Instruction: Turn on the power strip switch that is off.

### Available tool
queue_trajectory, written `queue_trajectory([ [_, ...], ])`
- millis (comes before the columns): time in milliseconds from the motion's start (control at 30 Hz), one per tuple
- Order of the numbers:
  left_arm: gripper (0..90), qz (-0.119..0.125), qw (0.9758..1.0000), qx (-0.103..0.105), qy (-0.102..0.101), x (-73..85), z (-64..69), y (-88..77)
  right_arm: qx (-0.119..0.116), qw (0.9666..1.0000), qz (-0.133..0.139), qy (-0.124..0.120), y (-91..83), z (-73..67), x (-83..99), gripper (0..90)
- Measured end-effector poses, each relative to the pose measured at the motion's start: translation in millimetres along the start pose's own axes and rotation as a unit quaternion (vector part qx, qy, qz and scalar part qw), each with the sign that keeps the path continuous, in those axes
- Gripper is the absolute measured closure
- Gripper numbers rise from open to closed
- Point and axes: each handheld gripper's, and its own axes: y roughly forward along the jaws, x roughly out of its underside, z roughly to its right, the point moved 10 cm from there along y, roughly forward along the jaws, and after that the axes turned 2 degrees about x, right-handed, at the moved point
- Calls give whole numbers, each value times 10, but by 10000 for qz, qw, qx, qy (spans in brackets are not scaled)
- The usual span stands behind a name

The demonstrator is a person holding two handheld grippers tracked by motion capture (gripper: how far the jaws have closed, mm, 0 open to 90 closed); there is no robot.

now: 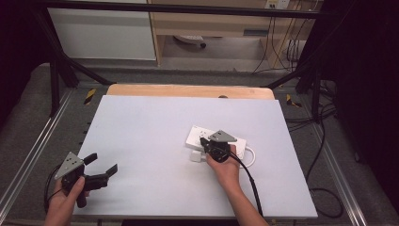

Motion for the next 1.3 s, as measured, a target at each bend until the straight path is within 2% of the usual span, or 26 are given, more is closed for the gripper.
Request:
queue_trajectory([
  [1300, 56, -49, 10000, -2, 44, 11, 6, 3, -27, 10000, 50, 0, 1, 3, 11, 900],
])
